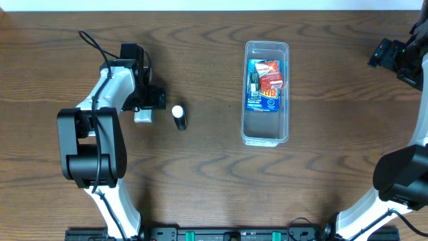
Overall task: Pack container
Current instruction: 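Lower the left gripper and grasp the white-green Panadol box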
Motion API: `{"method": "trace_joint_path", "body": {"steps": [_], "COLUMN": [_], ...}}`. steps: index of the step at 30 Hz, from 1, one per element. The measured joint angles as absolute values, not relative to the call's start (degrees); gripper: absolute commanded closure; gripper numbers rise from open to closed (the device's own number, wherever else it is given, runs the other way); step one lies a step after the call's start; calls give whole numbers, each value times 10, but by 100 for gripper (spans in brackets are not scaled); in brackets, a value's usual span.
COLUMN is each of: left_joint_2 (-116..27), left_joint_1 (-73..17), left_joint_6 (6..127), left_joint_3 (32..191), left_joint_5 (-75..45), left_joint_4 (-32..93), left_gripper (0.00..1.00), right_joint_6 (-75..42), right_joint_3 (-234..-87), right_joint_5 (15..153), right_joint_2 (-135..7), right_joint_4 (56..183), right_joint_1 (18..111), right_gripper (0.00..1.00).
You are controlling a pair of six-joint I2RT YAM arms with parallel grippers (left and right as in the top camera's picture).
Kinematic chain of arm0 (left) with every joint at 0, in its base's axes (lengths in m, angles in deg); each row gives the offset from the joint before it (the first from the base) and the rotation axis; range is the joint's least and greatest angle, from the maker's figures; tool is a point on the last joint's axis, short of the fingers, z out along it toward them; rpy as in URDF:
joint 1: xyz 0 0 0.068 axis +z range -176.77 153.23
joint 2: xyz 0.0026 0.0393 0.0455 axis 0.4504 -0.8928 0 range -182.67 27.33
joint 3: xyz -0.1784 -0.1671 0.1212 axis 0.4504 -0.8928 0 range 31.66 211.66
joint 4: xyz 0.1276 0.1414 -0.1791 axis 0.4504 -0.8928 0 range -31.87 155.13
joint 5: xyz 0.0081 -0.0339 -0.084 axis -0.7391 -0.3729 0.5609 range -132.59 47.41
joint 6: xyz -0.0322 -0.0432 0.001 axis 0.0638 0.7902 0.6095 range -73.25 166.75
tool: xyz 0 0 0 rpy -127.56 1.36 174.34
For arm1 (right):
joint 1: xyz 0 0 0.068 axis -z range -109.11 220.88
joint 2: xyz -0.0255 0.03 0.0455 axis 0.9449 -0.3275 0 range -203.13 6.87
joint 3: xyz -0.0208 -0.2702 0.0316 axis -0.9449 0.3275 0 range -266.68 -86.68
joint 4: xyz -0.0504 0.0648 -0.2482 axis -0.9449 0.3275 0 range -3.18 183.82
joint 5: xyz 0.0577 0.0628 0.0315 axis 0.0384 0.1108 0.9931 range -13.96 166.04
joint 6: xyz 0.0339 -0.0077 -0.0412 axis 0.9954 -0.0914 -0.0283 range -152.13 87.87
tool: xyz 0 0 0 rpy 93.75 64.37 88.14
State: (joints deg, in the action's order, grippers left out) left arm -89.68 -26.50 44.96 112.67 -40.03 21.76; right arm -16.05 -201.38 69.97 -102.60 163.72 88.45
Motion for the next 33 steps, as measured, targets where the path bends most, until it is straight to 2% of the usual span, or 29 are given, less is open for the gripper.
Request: {"method": "trace_joint_path", "body": {"steps": [14,16,17,27,29,33], "left_joint_2": [-913,-913,-913,-913,-913,-913], "left_joint_1": [-265,-265,-265,-265,-265,-265], "left_joint_6": [449,450,450,448,447,444], "left_joint_3": [1127,1127,1127,1127,1127,1127], "left_joint_5": [-400,-400,-400,-400,-400,-402], "left_joint_4": [219,219,220,224,225,229], "left_gripper": [1,7,15,37,46,49], "right_joint_6": [-161,-161,-161,-161,-161,-161], "right_joint_3": [-2014,-2014,-2014,-2014,-2014,-2014], "right_joint_5": [700,700,700,700,700,700], "right_joint_2": [-1026,-1026,-1026,-1026,-1026,-1026], "right_joint_4": [1637,1637,1637,1637,1637,1637], "right_joint_1": [884,884,884,884,884,884], "right_gripper": [1,1,1,1,1,1]}}
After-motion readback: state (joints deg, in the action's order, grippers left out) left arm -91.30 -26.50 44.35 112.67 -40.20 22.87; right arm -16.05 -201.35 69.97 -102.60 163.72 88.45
